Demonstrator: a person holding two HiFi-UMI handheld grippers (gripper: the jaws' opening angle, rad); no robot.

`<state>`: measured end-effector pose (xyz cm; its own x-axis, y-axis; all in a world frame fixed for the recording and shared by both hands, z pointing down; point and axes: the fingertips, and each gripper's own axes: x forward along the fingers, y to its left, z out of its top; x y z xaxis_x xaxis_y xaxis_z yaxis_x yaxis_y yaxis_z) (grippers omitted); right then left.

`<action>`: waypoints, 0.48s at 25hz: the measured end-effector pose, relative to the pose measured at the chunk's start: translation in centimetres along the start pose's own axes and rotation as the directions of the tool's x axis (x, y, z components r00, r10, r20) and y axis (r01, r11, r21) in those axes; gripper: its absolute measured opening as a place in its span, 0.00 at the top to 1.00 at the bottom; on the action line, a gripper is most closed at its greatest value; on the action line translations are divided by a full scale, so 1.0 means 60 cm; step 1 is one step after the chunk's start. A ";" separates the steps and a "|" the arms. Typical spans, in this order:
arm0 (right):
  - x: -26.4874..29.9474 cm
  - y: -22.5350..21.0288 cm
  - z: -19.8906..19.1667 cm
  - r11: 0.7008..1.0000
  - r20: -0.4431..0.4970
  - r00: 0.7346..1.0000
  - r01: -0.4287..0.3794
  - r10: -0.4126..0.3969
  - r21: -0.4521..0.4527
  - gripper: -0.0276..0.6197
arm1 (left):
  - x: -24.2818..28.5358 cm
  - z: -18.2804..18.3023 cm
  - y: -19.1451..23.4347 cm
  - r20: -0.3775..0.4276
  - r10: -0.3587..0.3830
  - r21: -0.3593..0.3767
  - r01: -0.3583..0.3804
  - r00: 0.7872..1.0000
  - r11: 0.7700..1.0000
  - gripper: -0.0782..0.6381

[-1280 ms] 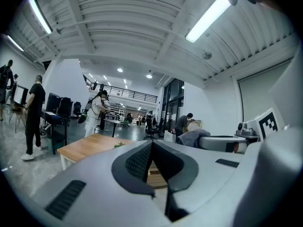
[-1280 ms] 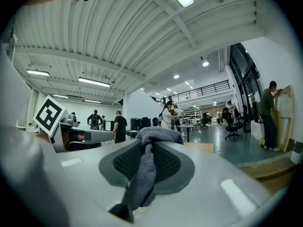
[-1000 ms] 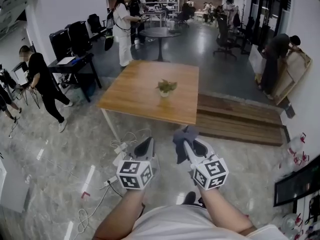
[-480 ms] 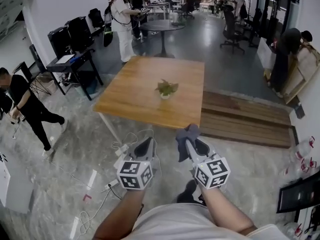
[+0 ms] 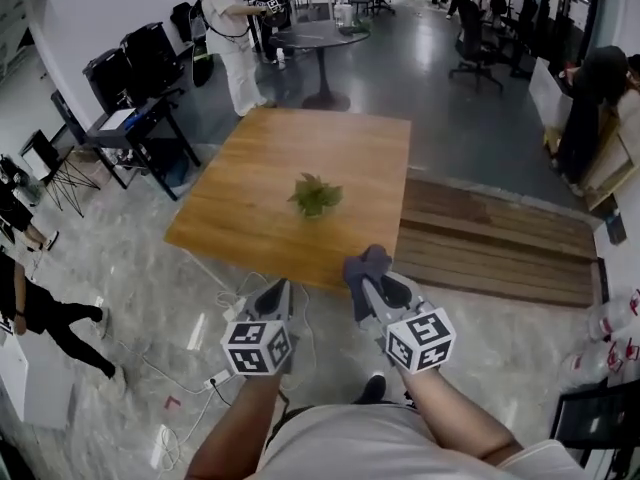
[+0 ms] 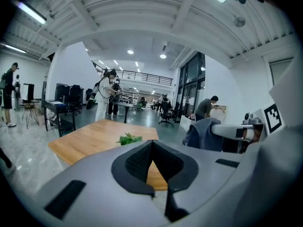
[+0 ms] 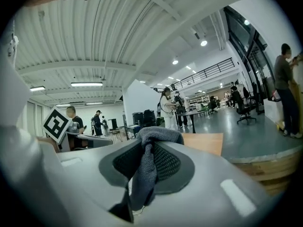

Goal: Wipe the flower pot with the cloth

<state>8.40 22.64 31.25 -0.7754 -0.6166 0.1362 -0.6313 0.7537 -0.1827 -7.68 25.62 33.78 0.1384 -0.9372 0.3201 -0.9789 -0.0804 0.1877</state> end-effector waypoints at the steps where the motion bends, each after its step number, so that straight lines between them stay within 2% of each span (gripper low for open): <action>1: 0.013 -0.022 0.003 1.000 -0.004 1.000 -0.004 0.004 0.006 0.86 | 0.023 0.004 0.002 -0.005 0.007 -0.003 -0.007 1.000 1.000 0.88; 7: 0.088 -0.120 0.005 1.000 -0.029 1.000 -0.005 0.006 0.028 0.86 | 0.145 0.016 0.028 -0.042 0.026 -0.017 -0.026 0.999 1.000 0.88; 12: 0.176 -0.178 -0.021 0.999 -0.071 0.997 0.005 -0.003 0.038 0.86 | 0.264 0.003 0.091 -0.096 0.009 -0.033 -0.012 0.995 0.999 0.88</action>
<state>6.96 8.38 35.88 -0.7725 -0.6007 0.2059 -0.6346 0.7410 -0.2193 -10.86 10.25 39.69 0.1430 -0.9012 0.4091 -0.9751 -0.0575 0.2141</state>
